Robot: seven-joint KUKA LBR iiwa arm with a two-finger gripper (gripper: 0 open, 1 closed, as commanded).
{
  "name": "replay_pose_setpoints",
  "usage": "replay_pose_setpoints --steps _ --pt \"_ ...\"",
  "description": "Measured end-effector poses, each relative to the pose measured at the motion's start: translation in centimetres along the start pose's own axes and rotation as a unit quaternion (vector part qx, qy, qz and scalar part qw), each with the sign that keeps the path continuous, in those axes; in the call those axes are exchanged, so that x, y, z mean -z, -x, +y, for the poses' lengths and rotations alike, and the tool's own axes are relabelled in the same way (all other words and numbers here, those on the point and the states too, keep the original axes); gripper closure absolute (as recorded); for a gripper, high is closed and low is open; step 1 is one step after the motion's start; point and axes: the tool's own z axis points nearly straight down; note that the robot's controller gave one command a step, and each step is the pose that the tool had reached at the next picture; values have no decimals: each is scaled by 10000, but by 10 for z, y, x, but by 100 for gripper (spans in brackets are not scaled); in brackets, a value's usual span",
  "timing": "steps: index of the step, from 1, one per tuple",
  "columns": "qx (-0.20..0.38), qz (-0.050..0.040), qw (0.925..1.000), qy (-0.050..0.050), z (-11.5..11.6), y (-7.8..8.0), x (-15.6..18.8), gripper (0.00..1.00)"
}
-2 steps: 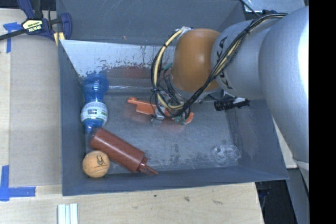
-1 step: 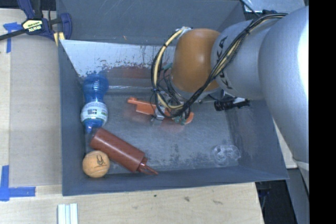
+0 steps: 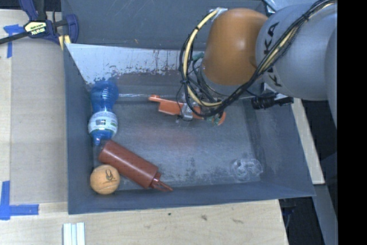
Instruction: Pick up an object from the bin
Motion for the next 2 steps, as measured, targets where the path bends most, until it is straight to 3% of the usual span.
replay_pose_setpoints --steps 1,2 --pt "-3 0 10000 0 0 0 0 100" --pt "25 -14 10000 4 4 10 127 100"
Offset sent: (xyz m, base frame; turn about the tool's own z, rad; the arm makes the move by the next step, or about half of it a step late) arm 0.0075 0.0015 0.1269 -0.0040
